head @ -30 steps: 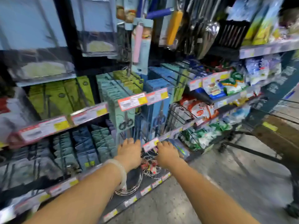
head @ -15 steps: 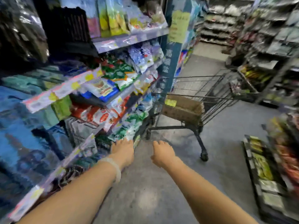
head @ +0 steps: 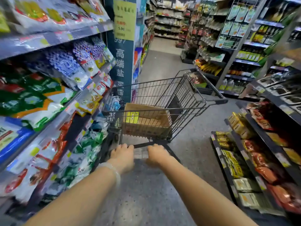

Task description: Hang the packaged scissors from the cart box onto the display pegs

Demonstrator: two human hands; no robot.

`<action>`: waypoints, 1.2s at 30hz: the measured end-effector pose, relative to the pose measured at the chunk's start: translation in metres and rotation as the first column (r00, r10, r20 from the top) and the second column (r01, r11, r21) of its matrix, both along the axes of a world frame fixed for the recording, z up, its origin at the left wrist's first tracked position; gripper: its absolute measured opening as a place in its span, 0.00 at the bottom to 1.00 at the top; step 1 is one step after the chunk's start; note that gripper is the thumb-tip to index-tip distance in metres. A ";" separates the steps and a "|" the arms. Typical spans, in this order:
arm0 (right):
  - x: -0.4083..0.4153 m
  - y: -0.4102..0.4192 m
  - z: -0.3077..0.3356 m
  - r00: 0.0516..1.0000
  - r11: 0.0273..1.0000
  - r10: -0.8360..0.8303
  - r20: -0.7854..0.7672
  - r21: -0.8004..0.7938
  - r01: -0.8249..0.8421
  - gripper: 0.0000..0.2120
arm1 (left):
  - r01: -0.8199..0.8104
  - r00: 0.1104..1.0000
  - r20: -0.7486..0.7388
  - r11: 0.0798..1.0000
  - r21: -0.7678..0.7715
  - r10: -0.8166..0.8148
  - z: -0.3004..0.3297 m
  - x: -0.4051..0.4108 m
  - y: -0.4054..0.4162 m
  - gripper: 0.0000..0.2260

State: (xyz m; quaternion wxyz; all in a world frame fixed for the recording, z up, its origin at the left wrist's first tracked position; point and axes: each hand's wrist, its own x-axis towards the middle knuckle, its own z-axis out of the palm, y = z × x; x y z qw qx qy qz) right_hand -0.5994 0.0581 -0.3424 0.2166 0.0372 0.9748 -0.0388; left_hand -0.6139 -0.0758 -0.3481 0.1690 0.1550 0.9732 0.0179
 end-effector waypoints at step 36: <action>-0.587 0.092 -0.249 0.880 0.970 -0.055 0.472 -0.182 0.159 0.21 | -0.360 0.823 0.454 0.932 -0.048 0.342 -0.165 -0.583 0.067 0.20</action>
